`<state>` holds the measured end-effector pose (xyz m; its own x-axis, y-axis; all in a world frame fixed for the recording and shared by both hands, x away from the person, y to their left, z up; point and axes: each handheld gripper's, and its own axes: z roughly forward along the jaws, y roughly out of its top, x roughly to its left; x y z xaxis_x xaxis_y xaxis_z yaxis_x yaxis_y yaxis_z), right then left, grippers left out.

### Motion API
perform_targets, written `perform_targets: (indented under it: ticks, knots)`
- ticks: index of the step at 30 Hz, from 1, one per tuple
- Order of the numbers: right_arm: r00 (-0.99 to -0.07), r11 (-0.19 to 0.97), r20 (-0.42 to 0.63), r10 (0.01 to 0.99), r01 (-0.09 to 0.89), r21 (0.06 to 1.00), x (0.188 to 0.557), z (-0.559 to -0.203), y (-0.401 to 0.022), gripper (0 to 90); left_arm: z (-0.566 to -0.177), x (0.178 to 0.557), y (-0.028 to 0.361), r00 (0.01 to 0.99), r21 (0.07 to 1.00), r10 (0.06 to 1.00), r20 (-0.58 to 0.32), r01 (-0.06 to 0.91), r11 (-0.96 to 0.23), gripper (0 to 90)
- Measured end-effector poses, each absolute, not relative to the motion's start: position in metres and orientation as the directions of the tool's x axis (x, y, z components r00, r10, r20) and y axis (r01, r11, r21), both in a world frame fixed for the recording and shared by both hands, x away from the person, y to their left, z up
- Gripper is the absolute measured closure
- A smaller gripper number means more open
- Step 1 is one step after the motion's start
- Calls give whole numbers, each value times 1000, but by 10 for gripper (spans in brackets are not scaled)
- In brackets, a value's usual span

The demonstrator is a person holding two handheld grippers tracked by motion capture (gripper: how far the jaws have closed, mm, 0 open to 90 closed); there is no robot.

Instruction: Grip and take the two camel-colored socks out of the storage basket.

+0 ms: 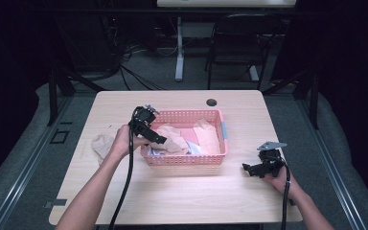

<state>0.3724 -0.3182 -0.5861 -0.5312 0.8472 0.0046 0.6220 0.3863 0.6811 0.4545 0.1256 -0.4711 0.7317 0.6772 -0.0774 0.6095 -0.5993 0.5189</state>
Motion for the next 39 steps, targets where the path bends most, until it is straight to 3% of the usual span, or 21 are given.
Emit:
perform_targets:
  ticks: [8, 17, 25, 39]
  knots:
    - [-532, 387, 4, 847, 622, 681, 372, -586, -318, 0, -486, 455, 118, 750, 478, 656, -83, 608, -634, 165]
    - [-531, 386, 5, 847, 622, 681, 372, -586, -318, 0, -498, 457, 112, 762, 438, 643, -75, 604, -665, 330]
    - [-531, 386, 5, 847, 622, 681, 372, -586, -318, 0, -509, 460, 108, 763, 408, 643, -72, 611, -679, 416]
    - [-532, 387, 5, 847, 622, 681, 372, -586, -318, 0, -519, 462, 101, 740, 336, 672, 5, 632, -698, 626]
